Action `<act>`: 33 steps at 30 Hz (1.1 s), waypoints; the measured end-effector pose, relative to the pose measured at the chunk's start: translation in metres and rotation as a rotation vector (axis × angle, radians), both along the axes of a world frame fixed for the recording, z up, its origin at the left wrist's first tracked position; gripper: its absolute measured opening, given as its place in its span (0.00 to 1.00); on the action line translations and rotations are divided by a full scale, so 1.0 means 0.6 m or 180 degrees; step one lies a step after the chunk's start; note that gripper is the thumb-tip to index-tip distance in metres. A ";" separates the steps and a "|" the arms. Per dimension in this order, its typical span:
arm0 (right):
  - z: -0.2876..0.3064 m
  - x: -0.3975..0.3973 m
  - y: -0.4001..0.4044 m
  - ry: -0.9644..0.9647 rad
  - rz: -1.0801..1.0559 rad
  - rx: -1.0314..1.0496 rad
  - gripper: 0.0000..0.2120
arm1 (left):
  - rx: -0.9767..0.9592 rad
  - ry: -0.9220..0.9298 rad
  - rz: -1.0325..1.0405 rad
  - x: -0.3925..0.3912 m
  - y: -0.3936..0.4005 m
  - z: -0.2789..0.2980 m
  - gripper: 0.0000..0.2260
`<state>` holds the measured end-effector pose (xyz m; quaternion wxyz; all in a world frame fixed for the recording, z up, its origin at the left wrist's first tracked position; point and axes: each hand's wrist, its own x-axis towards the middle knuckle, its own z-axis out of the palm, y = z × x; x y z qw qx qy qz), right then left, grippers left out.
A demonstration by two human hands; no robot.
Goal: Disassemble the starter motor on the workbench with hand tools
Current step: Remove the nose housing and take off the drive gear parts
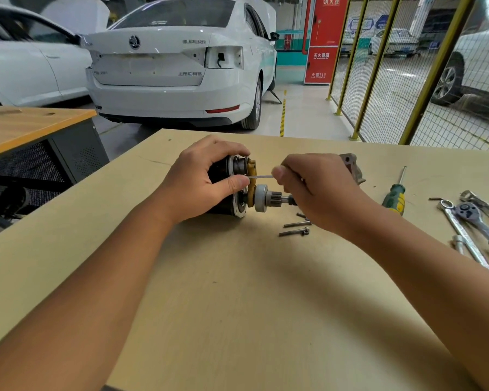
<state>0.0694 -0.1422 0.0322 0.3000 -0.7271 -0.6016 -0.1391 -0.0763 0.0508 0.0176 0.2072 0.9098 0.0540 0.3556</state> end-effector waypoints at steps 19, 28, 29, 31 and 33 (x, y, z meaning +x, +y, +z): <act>0.020 -0.013 0.001 -0.0476 -0.0557 -0.0260 0.12 | 0.0132 0.0043 -0.0077 -0.003 -0.007 0.003 0.18; 0.032 0.004 0.013 -0.0351 -0.0429 -0.0499 0.09 | -0.0134 0.0328 -0.0131 0.008 -0.003 0.026 0.18; 0.034 0.008 0.015 -0.0292 -0.0358 -0.0595 0.09 | -0.0179 0.0423 -0.0159 0.011 0.000 0.030 0.16; 0.038 0.016 0.019 -0.0074 -0.0268 -0.0664 0.07 | -0.0290 0.0665 -0.0210 0.014 0.007 0.038 0.15; 0.037 0.025 0.019 0.0127 -0.0225 -0.0627 0.07 | -0.0388 0.0887 -0.0220 0.016 0.012 0.042 0.14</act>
